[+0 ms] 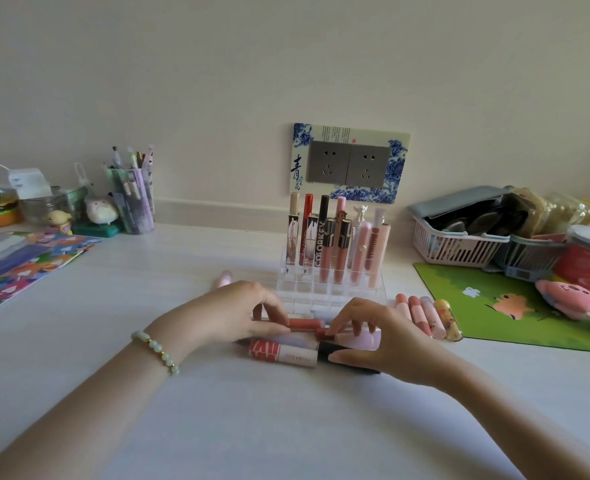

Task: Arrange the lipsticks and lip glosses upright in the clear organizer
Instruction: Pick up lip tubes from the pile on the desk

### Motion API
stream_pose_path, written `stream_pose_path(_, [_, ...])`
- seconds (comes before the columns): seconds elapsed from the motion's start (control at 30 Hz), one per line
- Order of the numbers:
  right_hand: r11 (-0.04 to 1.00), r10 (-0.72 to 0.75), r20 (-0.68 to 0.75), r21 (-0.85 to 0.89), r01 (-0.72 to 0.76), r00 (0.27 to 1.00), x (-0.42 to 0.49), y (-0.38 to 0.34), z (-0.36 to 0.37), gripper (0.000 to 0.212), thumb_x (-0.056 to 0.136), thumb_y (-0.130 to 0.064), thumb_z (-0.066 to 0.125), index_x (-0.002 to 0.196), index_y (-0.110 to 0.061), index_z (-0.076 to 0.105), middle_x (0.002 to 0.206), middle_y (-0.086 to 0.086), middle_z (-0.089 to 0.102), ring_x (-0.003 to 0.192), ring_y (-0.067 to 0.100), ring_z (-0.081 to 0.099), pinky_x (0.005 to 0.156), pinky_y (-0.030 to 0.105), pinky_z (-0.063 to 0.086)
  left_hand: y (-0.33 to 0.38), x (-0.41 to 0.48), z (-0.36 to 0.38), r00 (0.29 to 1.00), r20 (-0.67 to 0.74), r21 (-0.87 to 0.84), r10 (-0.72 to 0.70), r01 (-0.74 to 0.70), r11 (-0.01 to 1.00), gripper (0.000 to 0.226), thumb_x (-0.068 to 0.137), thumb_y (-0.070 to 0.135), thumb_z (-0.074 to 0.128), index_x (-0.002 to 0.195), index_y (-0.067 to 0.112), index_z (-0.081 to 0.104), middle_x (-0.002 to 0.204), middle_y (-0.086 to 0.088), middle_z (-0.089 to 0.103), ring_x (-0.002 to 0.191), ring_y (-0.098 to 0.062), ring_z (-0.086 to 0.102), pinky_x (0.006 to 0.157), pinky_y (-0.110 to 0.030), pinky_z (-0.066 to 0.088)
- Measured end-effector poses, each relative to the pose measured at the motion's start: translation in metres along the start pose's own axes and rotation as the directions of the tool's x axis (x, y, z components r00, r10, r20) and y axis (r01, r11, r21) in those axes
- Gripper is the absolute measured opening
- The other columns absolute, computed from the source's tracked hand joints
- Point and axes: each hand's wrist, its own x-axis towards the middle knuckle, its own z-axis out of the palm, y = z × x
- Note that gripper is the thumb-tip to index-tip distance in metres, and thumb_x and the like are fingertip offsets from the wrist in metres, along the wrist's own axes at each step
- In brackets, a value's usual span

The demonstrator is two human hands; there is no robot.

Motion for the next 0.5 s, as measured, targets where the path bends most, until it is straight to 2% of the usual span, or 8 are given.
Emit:
stream_pose_path(0.07, [0.999,-0.032,-0.006,-0.002,0.032,0.999,0.004,0.001,0.006,0.024,0.073,-0.042,0.074,0.094,-0.033,0.064,0.092,-0.019,0.054,0.085,-0.003,0.051,0.076,0.008,0.037,-0.009,0.004,0.003,0.999,-0.034,0.052,0.027,-0.025,0.998,0.023,0.077,0.058,0.063,0.095,0.044,0.068,0.084,0.020,0.067,0.095,-0.016,0.045,0.094,-0.034,0.037])
stream_pose_path(0.13, [0.999,-0.052,-0.015,-0.007,0.051,0.999,0.007,0.000,0.011,0.026,0.073,-0.040,0.075,0.096,-0.030,0.066,0.093,-0.017,0.052,0.085,0.000,0.050,0.077,0.011,0.039,-0.011,0.005,0.003,0.997,-0.065,0.065,0.050,-0.046,0.997,0.019,0.076,0.054,0.067,0.090,0.042,0.071,0.070,0.022,0.061,0.091,-0.014,0.046,0.075,-0.026,0.033])
stream_pose_path(0.17, [0.998,-0.059,-0.016,-0.004,0.059,0.998,0.008,-0.002,0.013,0.027,0.073,-0.040,0.075,0.097,-0.030,0.067,0.094,-0.017,0.052,0.085,0.002,0.050,0.077,0.013,0.040,-0.010,0.005,0.003,0.995,-0.078,0.067,0.062,-0.057,0.996,0.019,0.076,0.052,0.069,0.088,0.038,0.073,0.066,0.023,0.058,0.088,-0.011,0.047,0.073,-0.026,0.029])
stream_pose_path(0.27, [0.998,-0.062,-0.028,0.004,0.063,0.998,0.010,-0.003,0.019,0.025,0.073,-0.042,0.074,0.094,-0.033,0.067,0.091,-0.019,0.049,0.084,0.007,0.051,0.077,0.020,0.045,-0.009,0.005,0.001,0.994,-0.082,0.059,0.077,-0.072,0.996,0.020,0.075,0.048,0.072,0.088,0.033,0.075,0.071,0.022,0.060,0.080,-0.002,0.045,0.077,-0.028,0.024])
stream_pose_path(0.33, [0.998,-0.057,-0.044,-0.017,0.057,0.997,0.011,-0.004,0.022,0.023,0.072,-0.046,0.073,0.091,-0.034,0.066,0.090,-0.021,0.047,0.084,0.008,0.051,0.077,0.023,0.046,-0.012,0.005,0.000,0.996,-0.057,0.062,0.072,-0.069,0.996,0.022,0.074,0.049,0.072,0.089,0.033,0.075,0.078,0.019,0.063,0.081,-0.003,0.043,0.072,-0.026,0.026])
stream_pose_path(0.4, [0.998,-0.065,-0.057,-0.029,0.063,0.996,0.012,-0.005,0.026,0.023,0.071,-0.047,0.072,0.088,-0.033,0.067,0.089,-0.022,0.046,0.084,0.007,0.051,0.076,0.024,0.046,-0.019,0.006,0.000,0.998,-0.024,0.076,0.058,-0.056,0.996,0.022,0.073,0.051,0.072,0.089,0.035,0.074,0.082,0.018,0.064,0.091,-0.010,0.043,0.070,-0.023,0.033])
stream_pose_path(0.5, [0.997,-0.061,-0.057,-0.040,0.059,0.996,0.012,-0.005,0.030,0.022,0.071,-0.048,0.070,0.086,-0.032,0.066,0.089,-0.021,0.046,0.084,0.005,0.050,0.076,0.026,0.047,-0.028,0.007,0.000,0.999,0.016,0.069,0.036,-0.037,0.997,0.019,0.072,0.050,0.074,0.087,0.038,0.072,0.083,0.019,0.064,0.102,-0.016,0.041,0.080,-0.029,0.043])
